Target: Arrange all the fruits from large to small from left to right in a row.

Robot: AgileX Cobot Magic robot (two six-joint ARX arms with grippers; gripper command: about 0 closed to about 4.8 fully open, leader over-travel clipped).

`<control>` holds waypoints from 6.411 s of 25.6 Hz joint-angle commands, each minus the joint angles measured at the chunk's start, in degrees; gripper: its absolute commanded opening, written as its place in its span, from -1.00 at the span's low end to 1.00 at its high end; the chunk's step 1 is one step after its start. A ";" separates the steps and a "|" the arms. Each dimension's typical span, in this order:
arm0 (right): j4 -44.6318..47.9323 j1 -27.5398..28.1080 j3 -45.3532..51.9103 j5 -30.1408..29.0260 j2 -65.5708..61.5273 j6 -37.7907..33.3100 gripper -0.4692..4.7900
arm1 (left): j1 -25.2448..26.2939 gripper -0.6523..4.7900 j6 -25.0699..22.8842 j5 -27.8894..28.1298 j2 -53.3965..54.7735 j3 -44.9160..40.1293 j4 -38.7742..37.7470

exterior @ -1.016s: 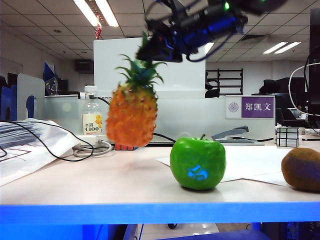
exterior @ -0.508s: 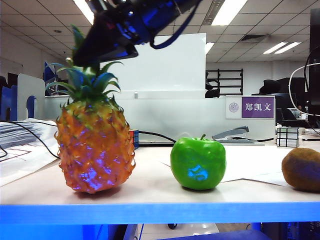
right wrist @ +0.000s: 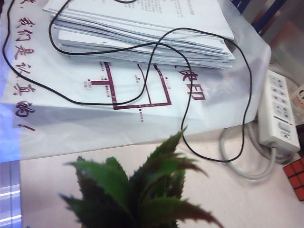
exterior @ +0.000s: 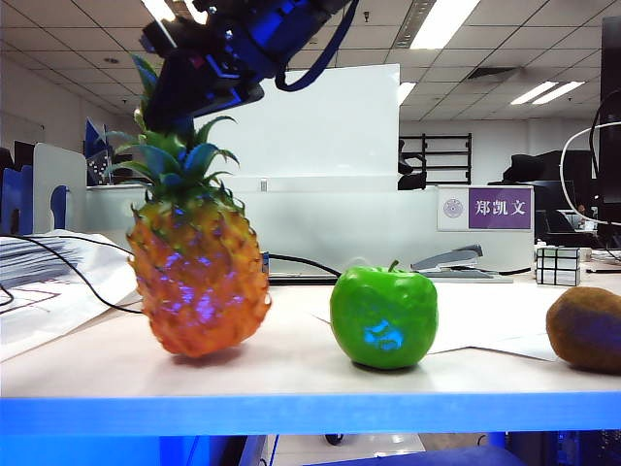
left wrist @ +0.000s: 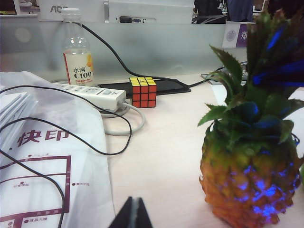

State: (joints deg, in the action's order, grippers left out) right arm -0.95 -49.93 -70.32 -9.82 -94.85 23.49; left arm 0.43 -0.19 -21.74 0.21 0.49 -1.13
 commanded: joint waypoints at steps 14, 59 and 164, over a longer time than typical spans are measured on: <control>2.43 -0.44 -0.35 -4.48 0.50 -4.04 -0.84 | 0.02 -0.78 -0.07 -0.15 -0.09 0.04 0.42; -15.39 -0.39 -0.48 26.82 45.18 -11.74 -0.83 | 0.04 -0.78 11.93 4.13 -0.09 7.06 8.72; 2.51 50.27 70.23 12.59 94.79 -26.08 -0.82 | 0.04 -0.78 27.67 -17.53 -0.09 7.28 9.77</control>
State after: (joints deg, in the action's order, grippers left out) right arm 0.58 0.45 -0.54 2.90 -0.16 -2.66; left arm 0.43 27.31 -39.03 0.21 7.44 8.10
